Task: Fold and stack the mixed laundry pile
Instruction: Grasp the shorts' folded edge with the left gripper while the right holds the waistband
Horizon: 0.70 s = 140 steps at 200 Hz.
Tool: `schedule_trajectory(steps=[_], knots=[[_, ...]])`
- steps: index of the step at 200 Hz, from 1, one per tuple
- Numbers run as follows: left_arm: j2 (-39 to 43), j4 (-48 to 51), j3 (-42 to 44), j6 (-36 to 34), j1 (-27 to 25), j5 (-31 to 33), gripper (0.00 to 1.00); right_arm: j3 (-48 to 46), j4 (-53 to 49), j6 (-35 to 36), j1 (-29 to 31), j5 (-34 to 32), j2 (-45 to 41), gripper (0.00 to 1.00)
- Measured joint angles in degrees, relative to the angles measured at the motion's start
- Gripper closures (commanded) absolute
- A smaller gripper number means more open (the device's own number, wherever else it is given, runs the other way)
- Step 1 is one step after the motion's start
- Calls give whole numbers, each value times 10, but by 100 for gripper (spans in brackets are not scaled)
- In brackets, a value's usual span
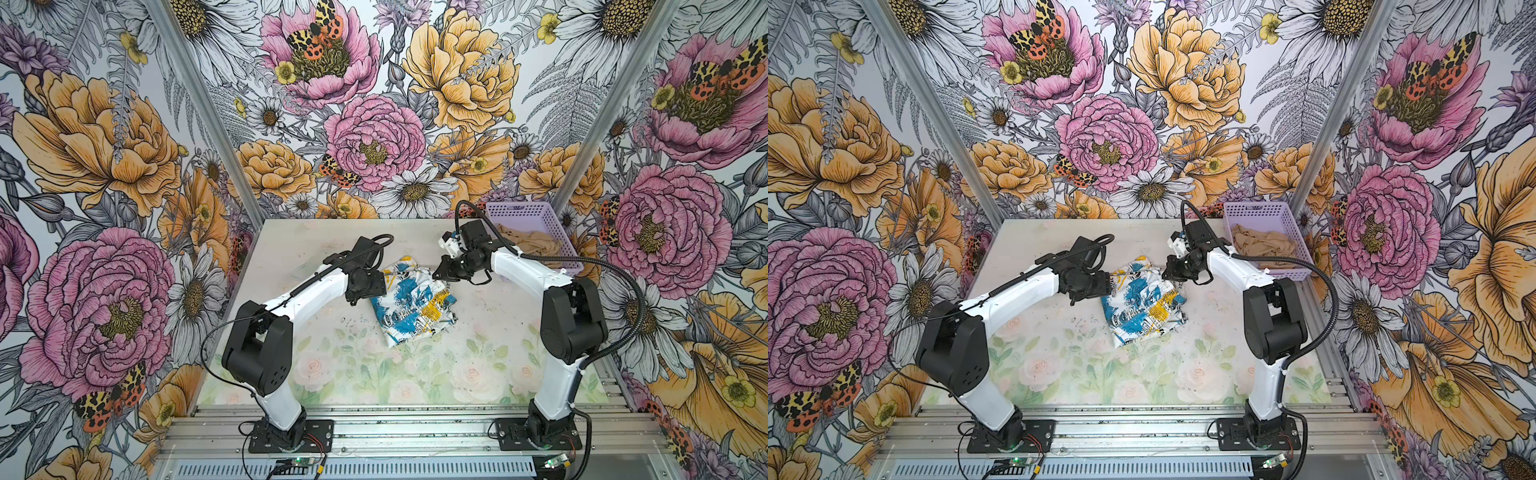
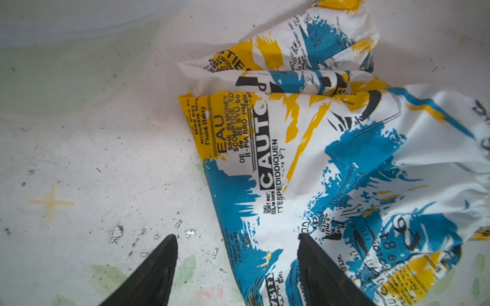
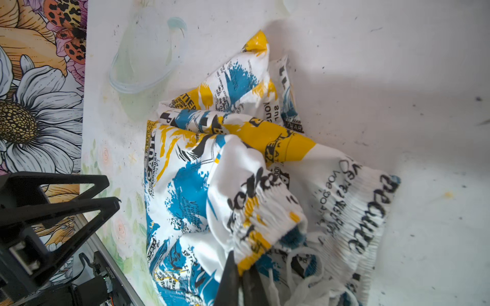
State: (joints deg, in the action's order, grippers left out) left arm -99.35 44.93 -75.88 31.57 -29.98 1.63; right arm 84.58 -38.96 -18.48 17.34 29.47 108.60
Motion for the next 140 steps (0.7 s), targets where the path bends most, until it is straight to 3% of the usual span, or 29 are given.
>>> schedule_trajectory(steps=[69, 101, 140], knots=[[-48, 2, -3, 0, -9, 0, 27, 3, -16, 0, 5, -107, 40, 67], [-48, 2, -14, 0, -9, 0, 27, 4, -22, -12, 18, -130, -17, 65], [-60, 2, -49, -5, -5, 0, 27, 1, -11, -41, 59, -112, -71, 66]])
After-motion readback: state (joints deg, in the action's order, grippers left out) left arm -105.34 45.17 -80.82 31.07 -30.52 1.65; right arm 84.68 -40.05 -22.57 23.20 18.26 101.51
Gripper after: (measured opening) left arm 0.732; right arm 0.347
